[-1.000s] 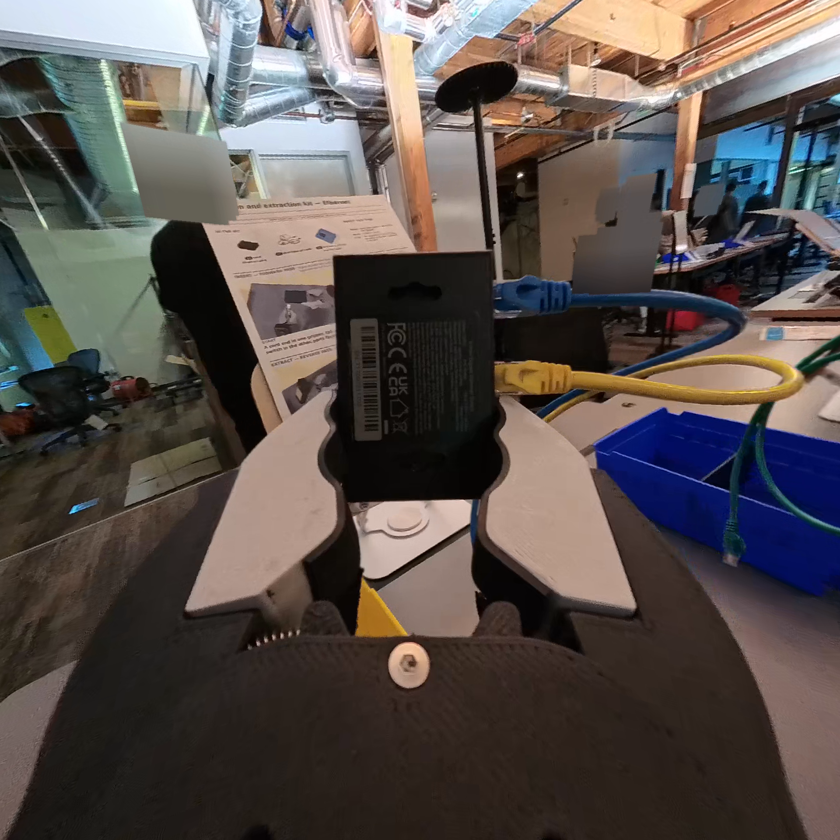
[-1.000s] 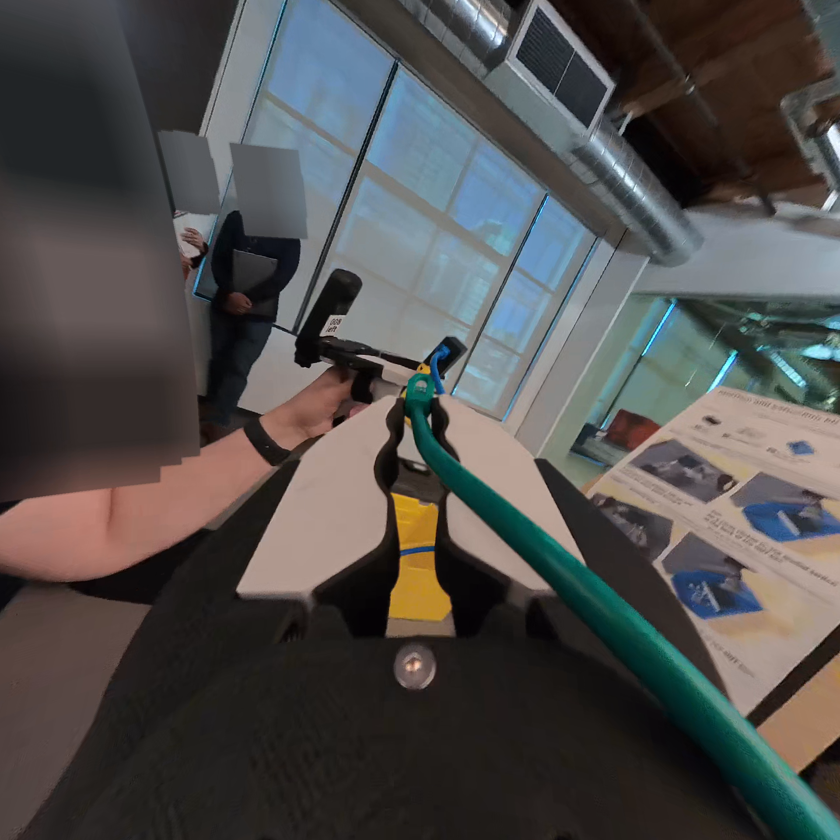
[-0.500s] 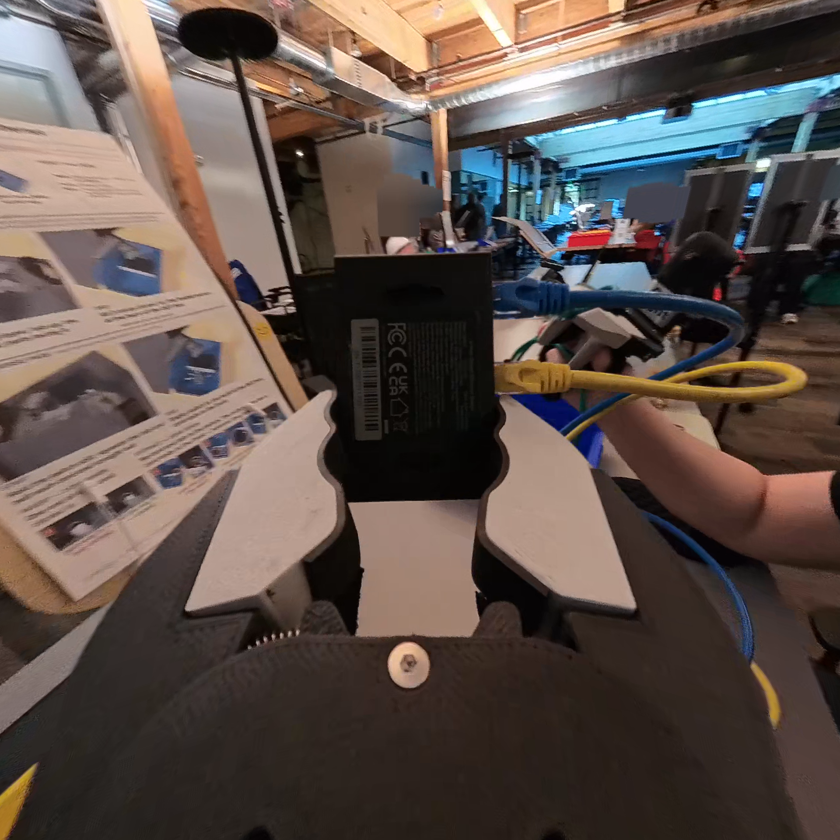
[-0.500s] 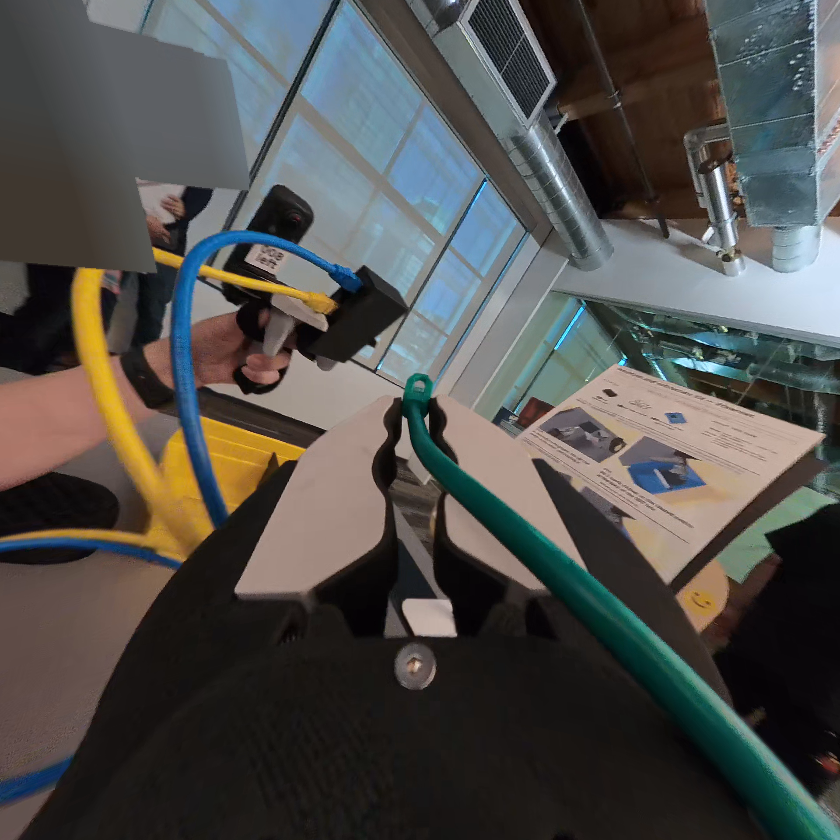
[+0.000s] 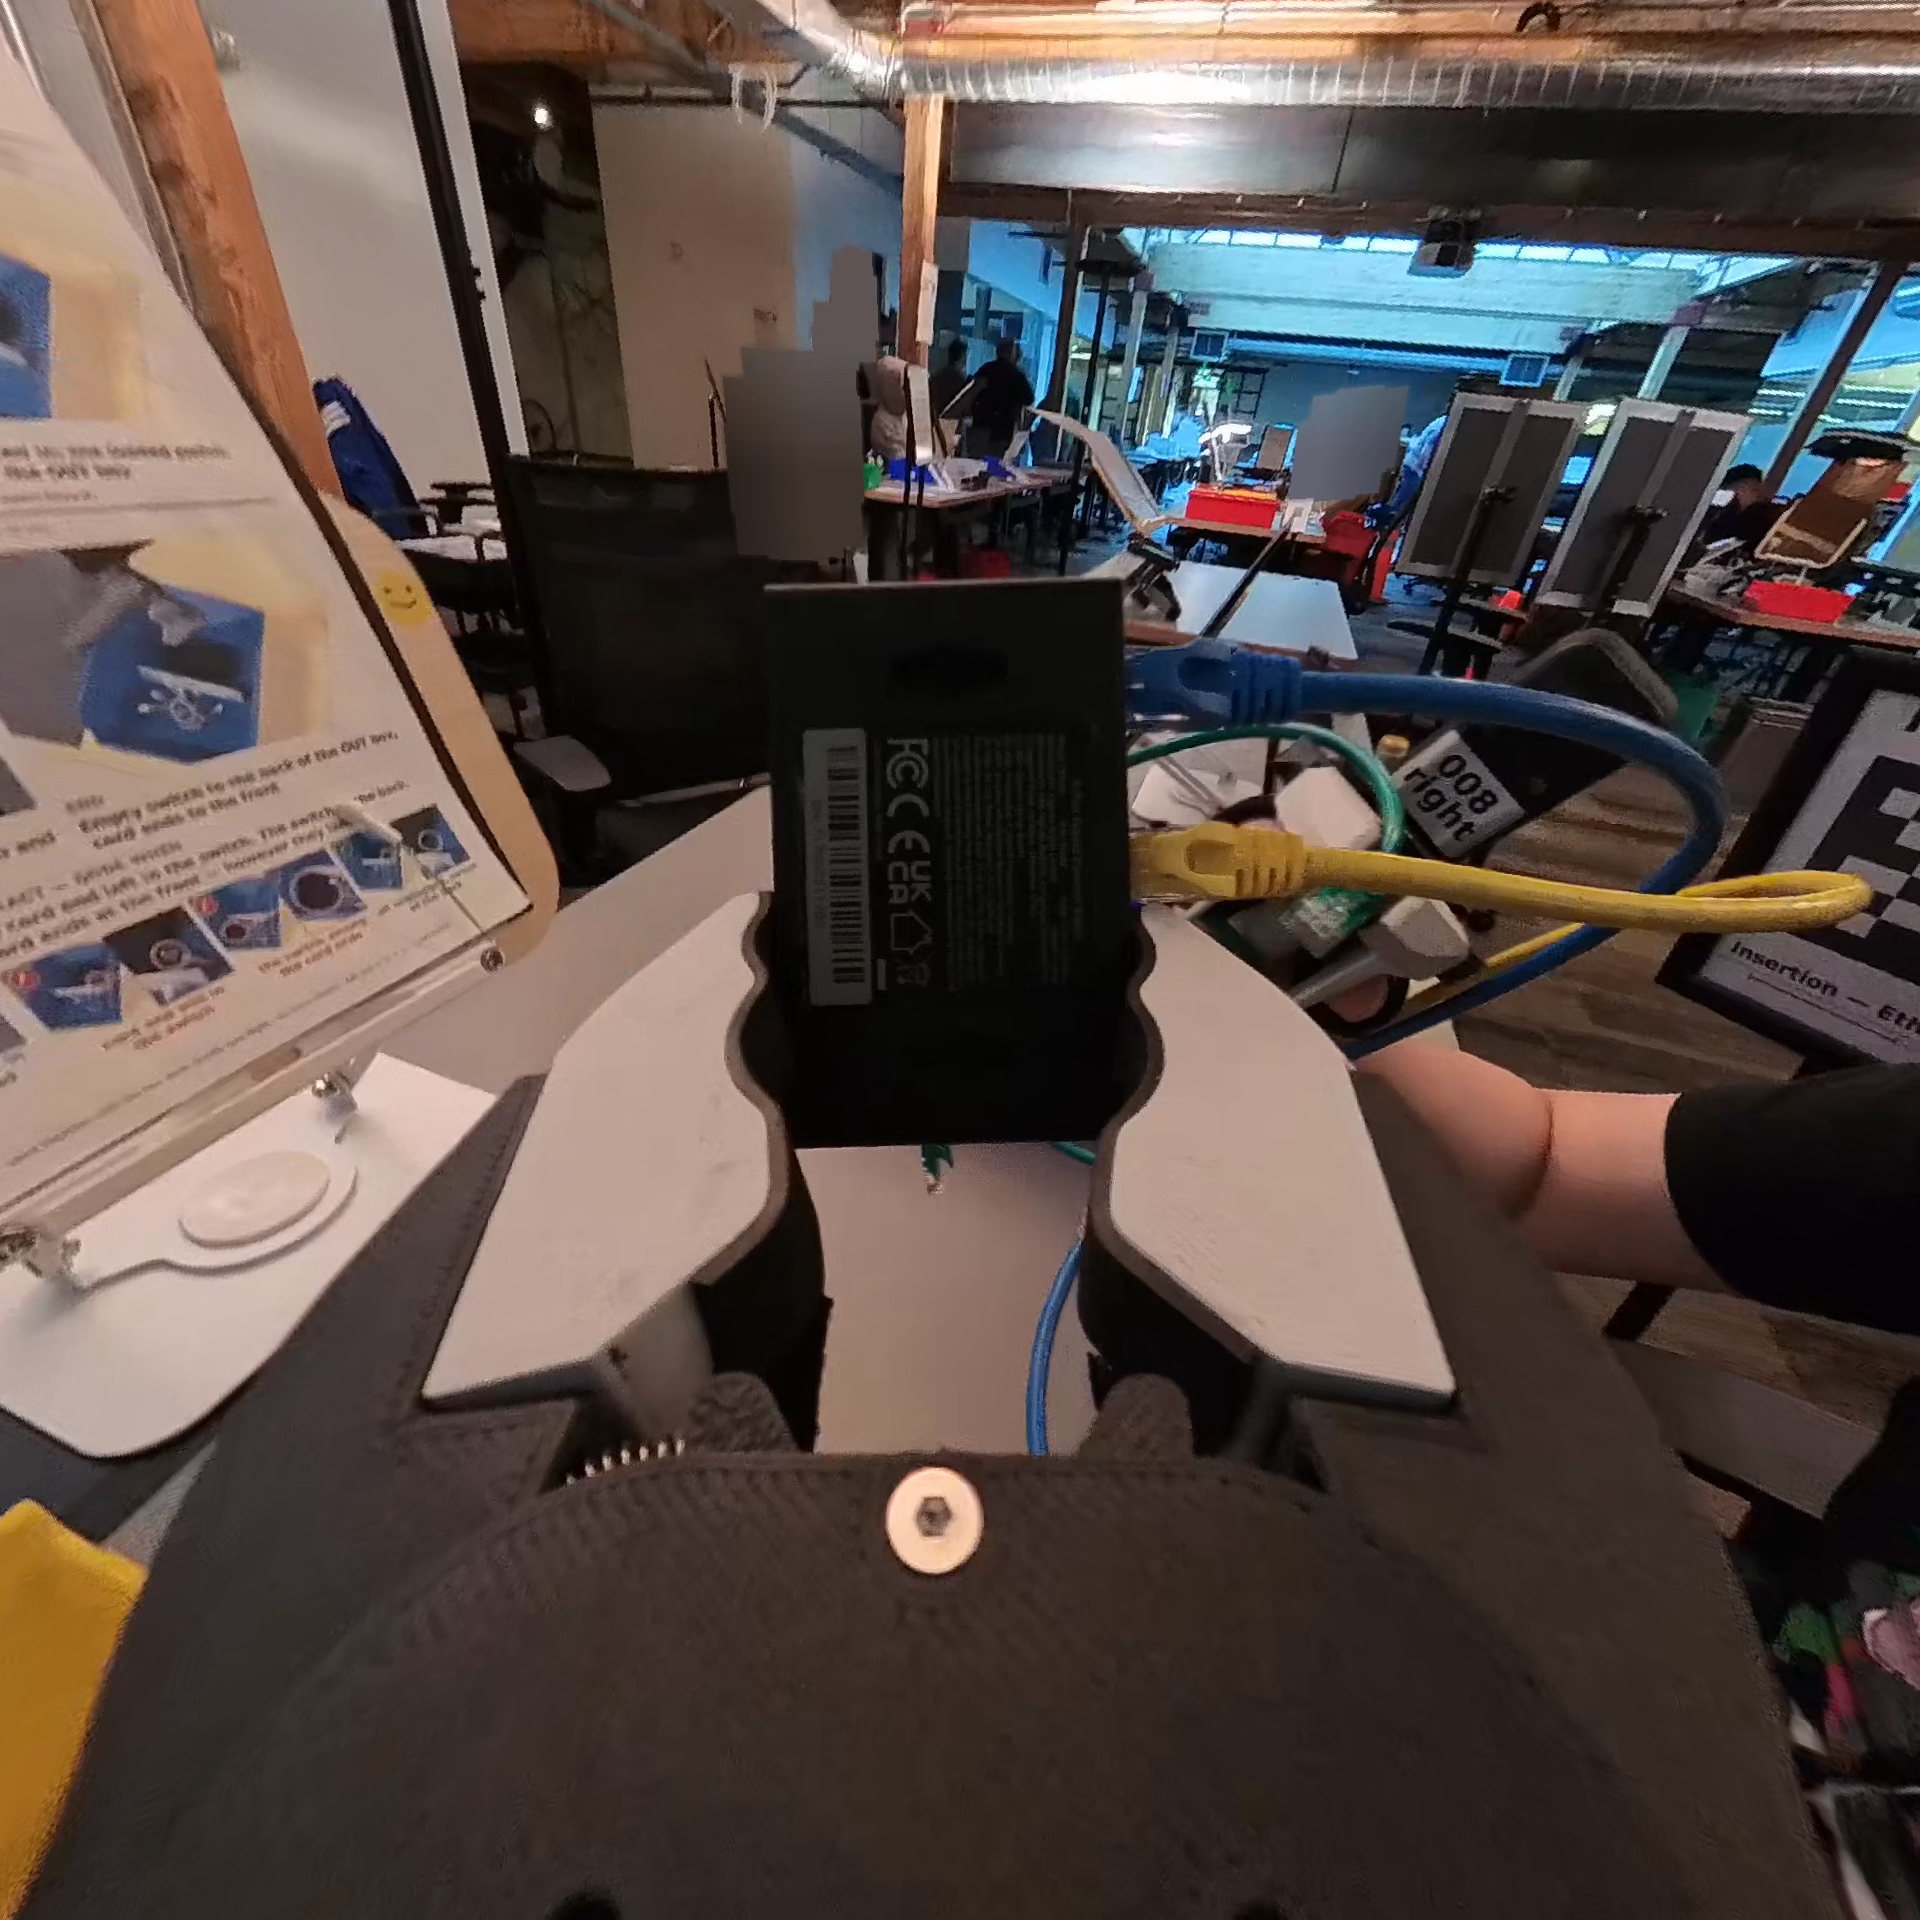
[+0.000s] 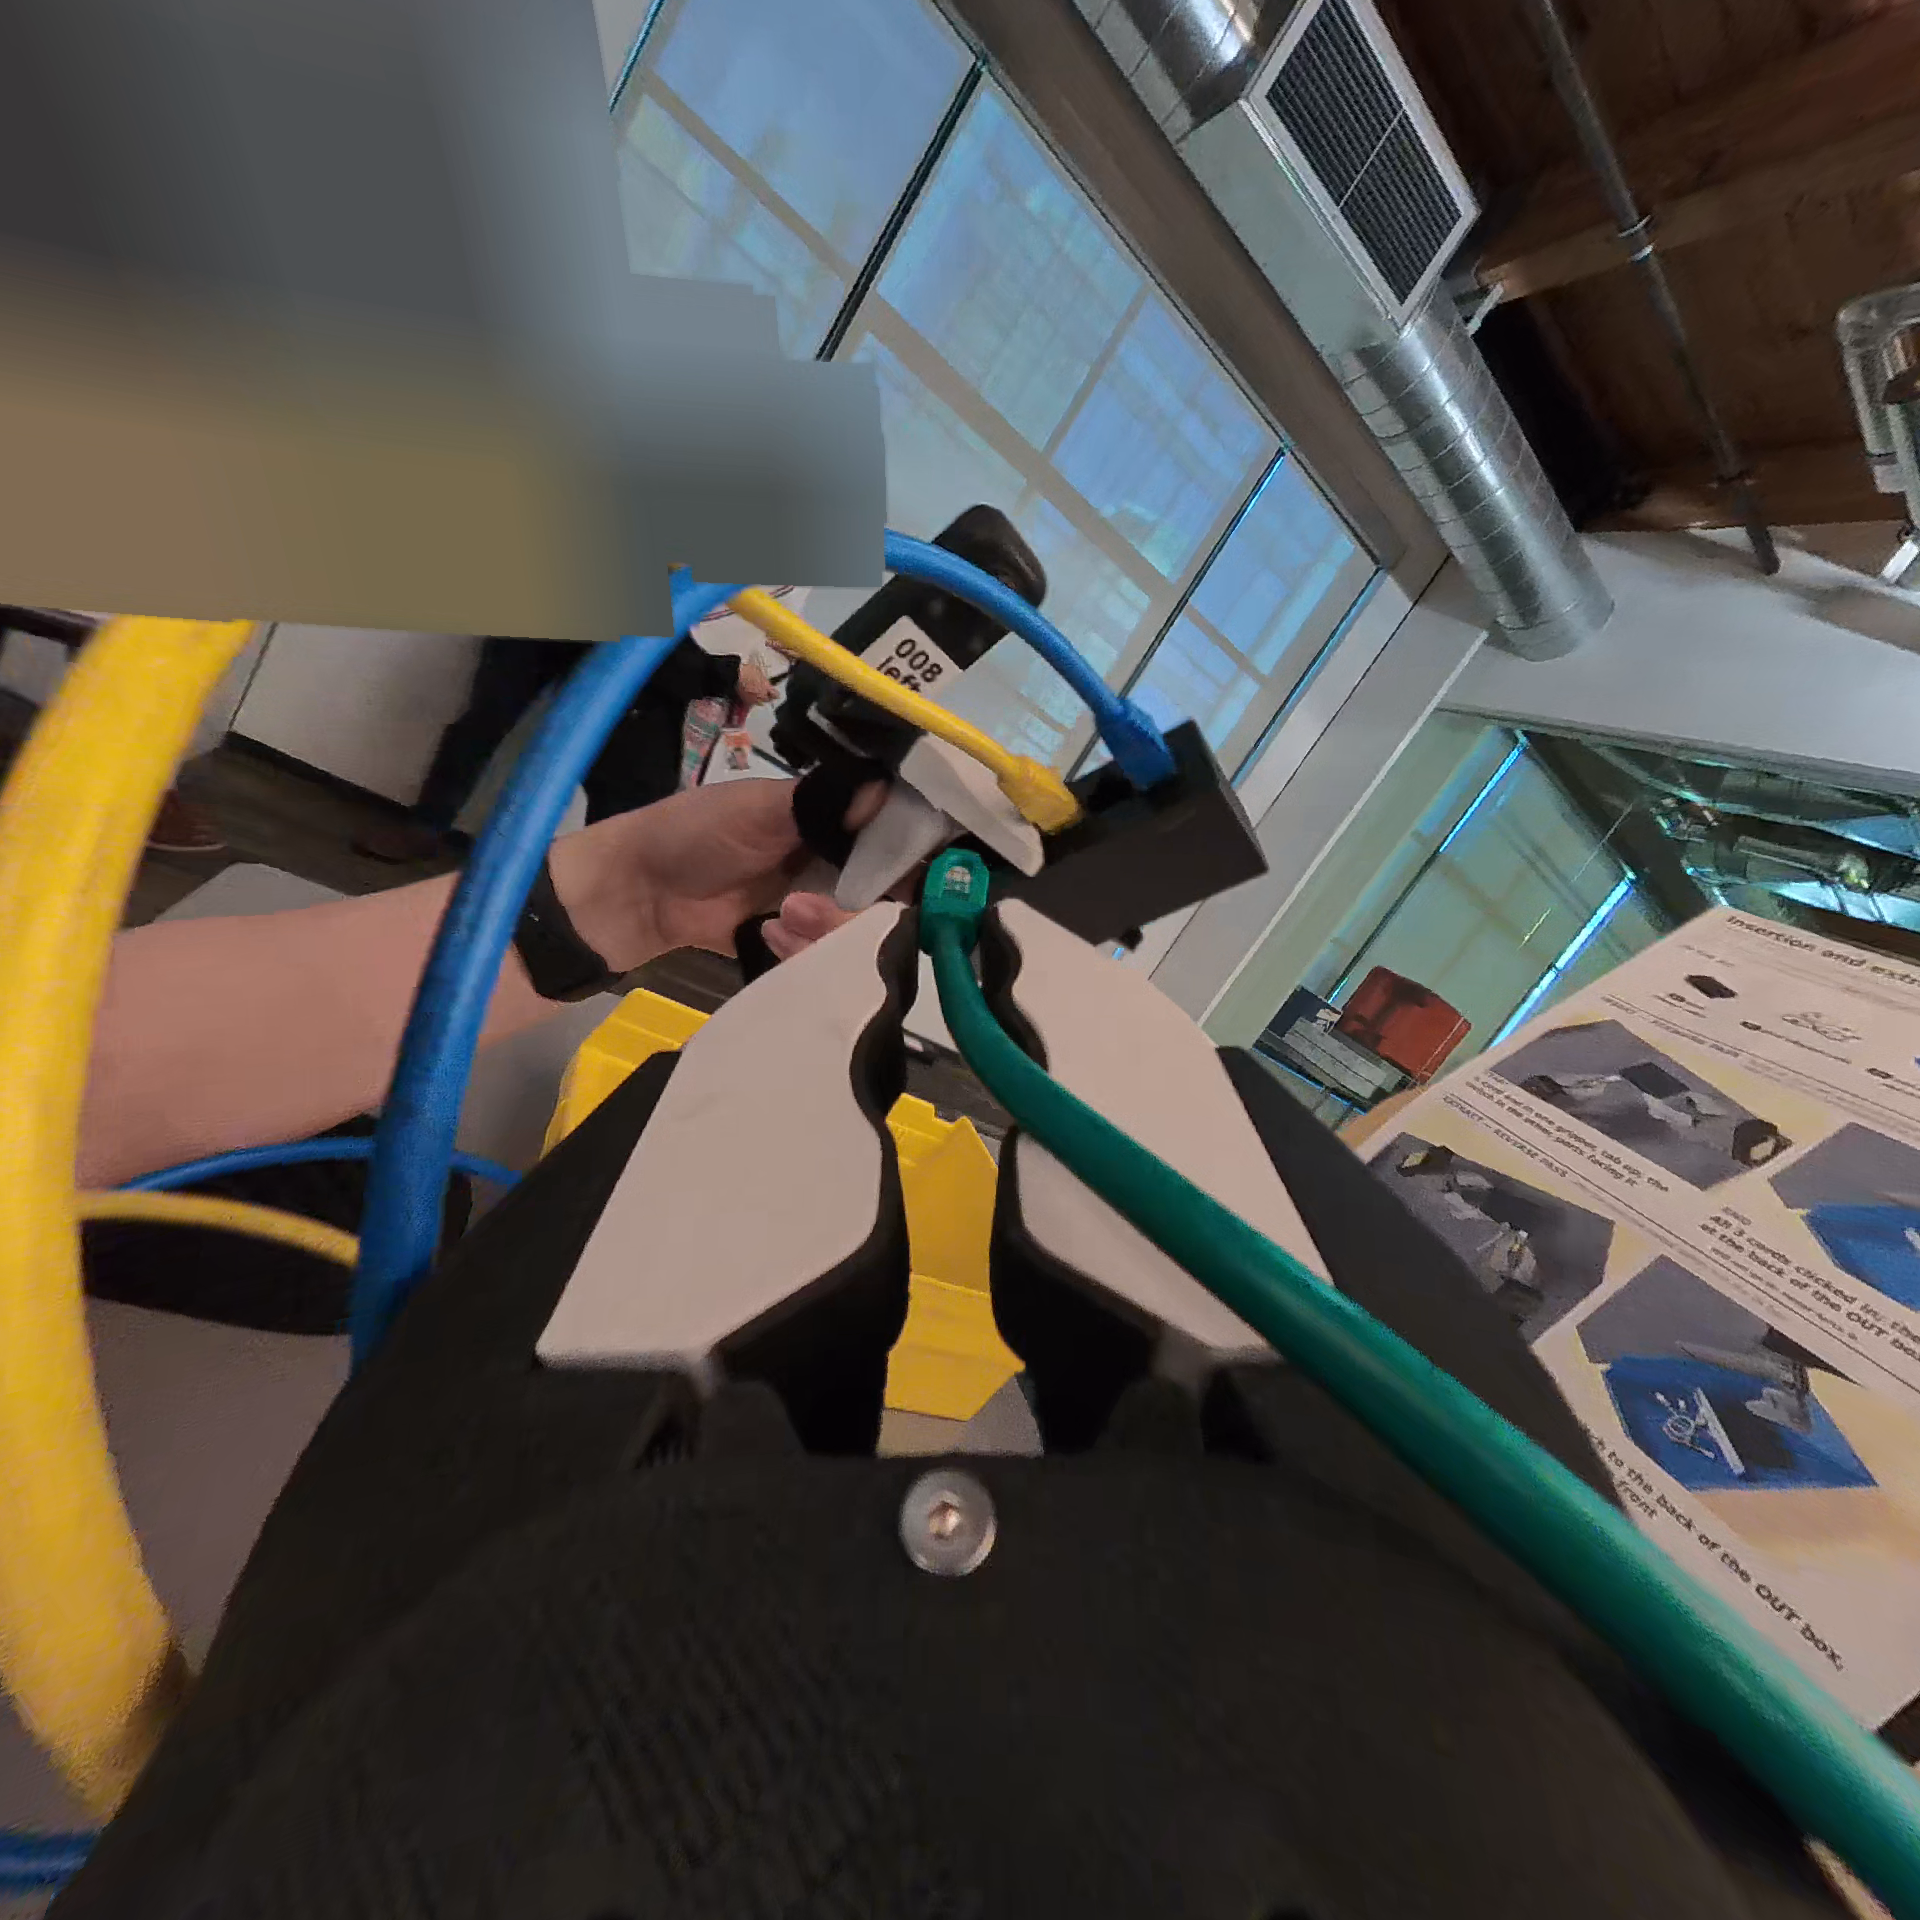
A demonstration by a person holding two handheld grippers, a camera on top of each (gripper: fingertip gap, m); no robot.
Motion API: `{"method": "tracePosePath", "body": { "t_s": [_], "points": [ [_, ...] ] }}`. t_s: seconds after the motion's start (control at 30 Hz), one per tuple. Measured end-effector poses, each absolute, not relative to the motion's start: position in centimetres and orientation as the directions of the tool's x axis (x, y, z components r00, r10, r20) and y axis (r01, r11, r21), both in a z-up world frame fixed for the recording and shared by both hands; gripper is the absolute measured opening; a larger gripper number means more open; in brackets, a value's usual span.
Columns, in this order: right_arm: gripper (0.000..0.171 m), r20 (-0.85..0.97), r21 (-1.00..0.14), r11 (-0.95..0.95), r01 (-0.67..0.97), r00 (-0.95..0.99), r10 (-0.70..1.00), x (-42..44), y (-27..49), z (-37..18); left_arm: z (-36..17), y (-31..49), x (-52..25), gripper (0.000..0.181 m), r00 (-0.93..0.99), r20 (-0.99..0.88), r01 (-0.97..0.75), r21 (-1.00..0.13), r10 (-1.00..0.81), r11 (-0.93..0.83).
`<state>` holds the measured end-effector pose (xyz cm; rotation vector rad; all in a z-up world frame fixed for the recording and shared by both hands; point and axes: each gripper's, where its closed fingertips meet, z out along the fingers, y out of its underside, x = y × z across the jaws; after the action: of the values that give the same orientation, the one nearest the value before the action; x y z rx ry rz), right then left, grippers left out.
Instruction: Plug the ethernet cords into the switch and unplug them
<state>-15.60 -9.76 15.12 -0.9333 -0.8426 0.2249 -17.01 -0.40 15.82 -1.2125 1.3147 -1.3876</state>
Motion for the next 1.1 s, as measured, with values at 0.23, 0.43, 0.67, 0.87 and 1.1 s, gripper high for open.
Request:
{"method": "tracePosePath", "body": {
  "t_s": [0.23,0.43,0.67,0.87,1.1],
  "points": [
    [0.012,0.623,-0.689,0.654,0.313,0.717,0.313,-15.2,-9.3,15.3,14.2,0.2,-16.7,0.06,-0.131,0.181,-0.148,-0.976,-0.975,-0.161],
    [0.012,0.709,-0.592,0.628,0.505,0.697,0.108,-14.4,-8.3,15.0,12.4,0.0,-15.3,0.06,-0.056,0.16,-0.246,-0.959,-0.986,-0.142],
    [0.011,0.735,-0.579,0.57,0.583,0.676,0.054,-14.0,-7.1,14.2,11.3,0.2,-14.4,0.06,0.032,0.085,-0.306,-0.948,-0.996,-0.09],
    [0.012,0.711,-0.621,0.53,0.577,0.7,0.072,-13.4,-6.4,14.0,10.9,0.3,-14.1,0.06,0.058,0.04,-0.328,-0.943,-0.997,-0.057],
    [0.012,0.683,-0.66,0.505,0.557,0.724,0.094,-12.8,-5.6,13.4,10.4,0.4,-13.7,0.06,0.083,0.023,-0.352,-0.935,-0.996,-0.051]
  ]
}}
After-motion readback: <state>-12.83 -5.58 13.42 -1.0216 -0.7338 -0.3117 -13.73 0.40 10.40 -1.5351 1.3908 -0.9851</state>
